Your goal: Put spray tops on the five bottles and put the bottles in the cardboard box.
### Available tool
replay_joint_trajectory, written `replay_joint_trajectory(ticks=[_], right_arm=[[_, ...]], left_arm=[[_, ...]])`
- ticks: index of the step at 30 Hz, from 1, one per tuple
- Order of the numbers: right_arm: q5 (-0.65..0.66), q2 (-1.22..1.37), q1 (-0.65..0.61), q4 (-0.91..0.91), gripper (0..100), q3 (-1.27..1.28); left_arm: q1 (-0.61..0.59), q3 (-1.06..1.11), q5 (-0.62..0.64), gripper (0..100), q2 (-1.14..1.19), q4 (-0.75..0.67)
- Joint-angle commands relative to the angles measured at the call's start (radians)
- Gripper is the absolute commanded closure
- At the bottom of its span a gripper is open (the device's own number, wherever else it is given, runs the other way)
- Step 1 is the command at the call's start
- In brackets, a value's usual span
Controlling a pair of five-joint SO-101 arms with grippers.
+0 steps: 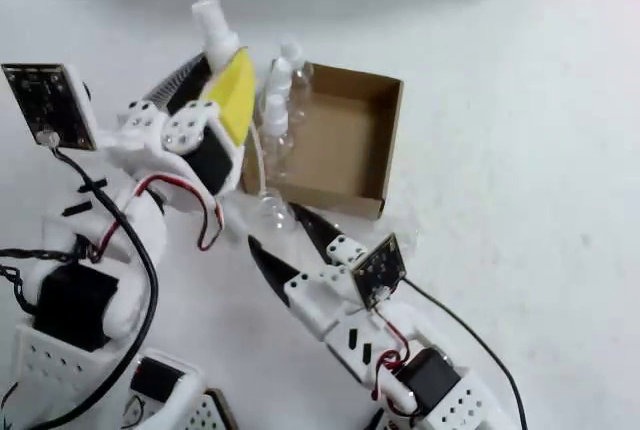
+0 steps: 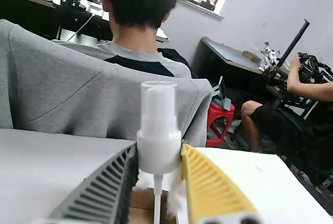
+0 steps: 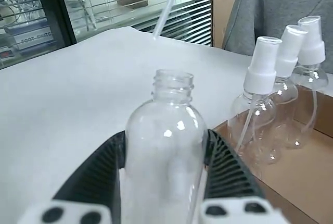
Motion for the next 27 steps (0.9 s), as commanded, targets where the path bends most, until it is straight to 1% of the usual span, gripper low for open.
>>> replay_joint_trajectory(ticks=[1,7,13,22,25,27], right_arm=[[-0.009,-0.013,-0.01,-0.002,98.3,0.009],[-0.009,-0.013,-0.01,-0.001,98.3,0.009],[-0.009,-0.013,-0.01,0.001,98.3,0.009],[-0.009,-0.012,-0.01,0.001,98.3,0.009],[-0.009,-0.012,-0.01,0.001,98.3,0.009],[-0.009,-0.012,-0.01,0.001,98.3,0.009]], left_arm=[[0.013,-0.008,-0.011,98,-0.018,-0.003],[0.012,0.032,-0.006,98,-0.022,-0.025],[-0.033,0.118,-0.005,98,-0.024,-0.12],[-0.031,0.112,-0.003,98,-0.024,-0.123],[-0.022,0.123,-0.003,98,-0.025,-0.11],[-0.022,0.123,-0.003,98,-0.045,-0.075]])
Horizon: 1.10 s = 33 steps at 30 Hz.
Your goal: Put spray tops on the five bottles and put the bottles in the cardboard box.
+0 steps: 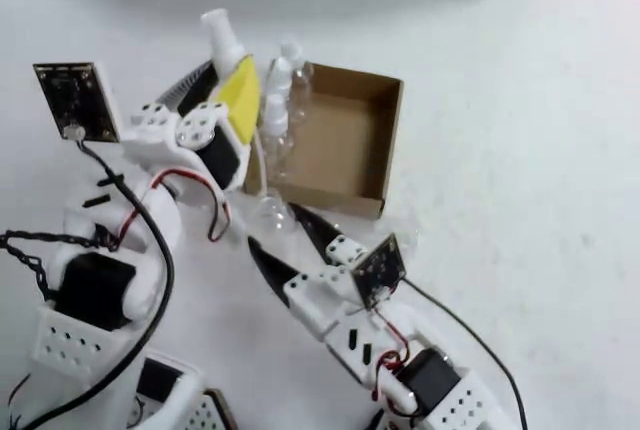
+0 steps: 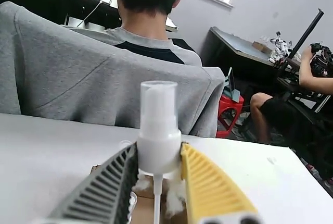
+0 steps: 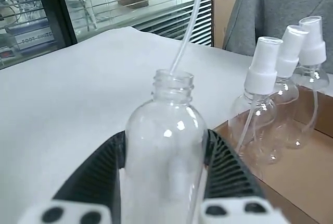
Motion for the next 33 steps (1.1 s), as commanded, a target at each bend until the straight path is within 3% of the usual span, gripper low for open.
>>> replay_joint_trajectory(ticks=[1,6,15,33], right_arm=[[-0.009,-0.012,-0.01,0.001,98.3,0.009],[-0.009,-0.012,-0.01,0.001,98.3,0.009],[-0.009,-0.012,-0.01,0.001,98.3,0.009],[-0.009,-0.012,-0.008,0.002,98.3,0.009]], left_arm=[[-0.004,-0.011,-0.003,98,-0.058,0.031],[0.025,0.034,-0.003,98,-0.159,0.1],[0.091,0.273,-0.009,98,-0.289,0.0],[0.147,0.614,-0.011,98,-0.621,0.025]])
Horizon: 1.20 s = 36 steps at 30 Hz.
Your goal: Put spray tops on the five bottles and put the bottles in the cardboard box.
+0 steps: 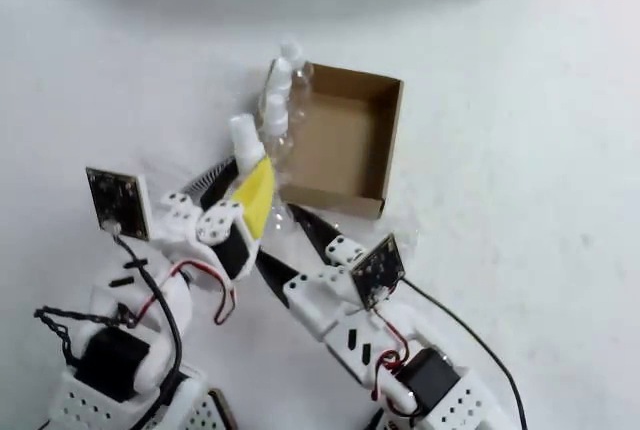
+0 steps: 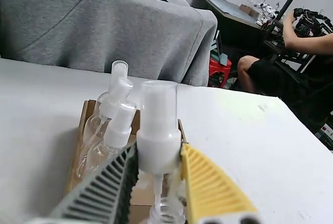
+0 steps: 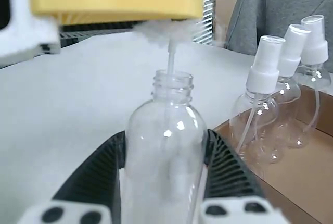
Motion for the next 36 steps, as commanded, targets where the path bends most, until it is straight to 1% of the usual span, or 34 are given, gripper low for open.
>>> replay_joint_trajectory(ticks=[1,4,15,19,23,25,27,30,32,36], right_arm=[[-0.009,-0.012,-0.005,0.004,98.3,0.009],[-0.009,-0.012,-0.005,0.031,98.3,0.009],[-0.008,-0.015,-0.002,0.031,98.3,0.009],[-0.008,-0.015,-0.001,0.031,98.3,0.009],[-0.008,-0.015,-0.001,0.03,98.3,0.009],[-0.008,-0.015,-0.001,0.03,98.3,0.009],[-0.008,-0.015,-0.001,0.028,98.3,0.009],[-0.008,-0.015,0.001,0.028,98.3,0.009],[-0.008,-0.015,0.001,0.028,98.3,0.009],[-0.008,-0.015,0.001,0.028,98.3,0.009]], left_arm=[[0.062,0.023,-0.011,98,-0.087,0.012],[0.108,0.044,-0.011,98,-0.142,0.06],[0.087,0.094,-0.012,98,-0.173,0.068],[0.088,0.107,-0.075,98,-0.173,0.068],[0.088,0.106,-0.089,97,-0.173,0.068],[0.09,0.104,-0.087,95,-0.173,0.069],[0.088,0.101,-0.084,89,-0.173,0.087],[0.09,0.084,-0.084,80,-0.174,0.153],[0.088,0.074,-0.084,78,-0.174,0.184],[0.087,0.074,-0.084,78,-0.174,0.186]])
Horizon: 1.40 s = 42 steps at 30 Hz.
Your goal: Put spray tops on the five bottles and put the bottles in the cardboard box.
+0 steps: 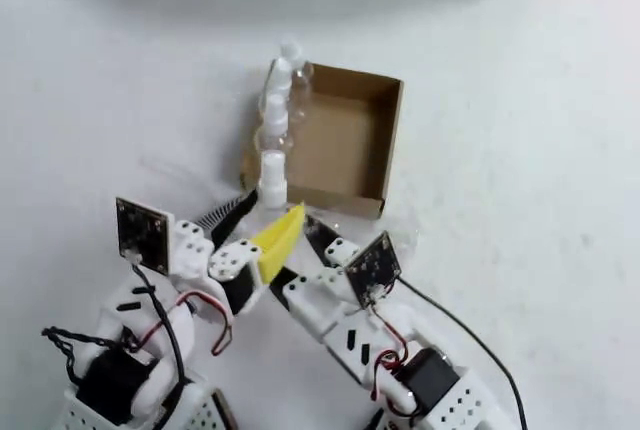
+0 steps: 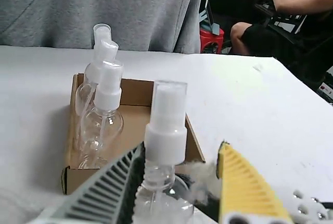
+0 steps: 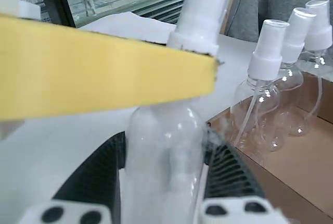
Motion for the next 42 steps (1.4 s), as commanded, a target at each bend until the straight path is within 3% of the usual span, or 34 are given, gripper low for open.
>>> replay_joint_trajectory(ticks=[1,8,18,22,29,34,42], right_arm=[[-0.008,-0.018,0.001,-0.004,98.3,0.009],[-0.008,-0.018,0.001,-0.004,98.3,0.009],[-0.008,-0.018,0.001,-0.004,98.3,0.009],[-0.008,-0.018,0.001,-0.002,98.3,0.009],[-0.008,-0.018,-0.005,-0.004,98.3,0.009],[0.031,-0.018,-0.007,-0.004,98.3,0.009],[0.052,-0.018,-0.007,0.001,98.3,0.009]], left_arm=[[0.005,-0.035,-0.005,78,0.005,0.02],[0.004,-0.074,-0.005,78,0.004,0.006],[0.001,-0.287,-0.012,78,0.005,0.135],[-0.085,-0.316,-0.012,78,0.007,0.13],[-0.335,-0.195,-0.012,78,0.015,-0.14],[-0.349,-0.172,-0.006,78,0.128,-0.215],[-0.343,-0.342,0.005,78,0.483,-0.215]])
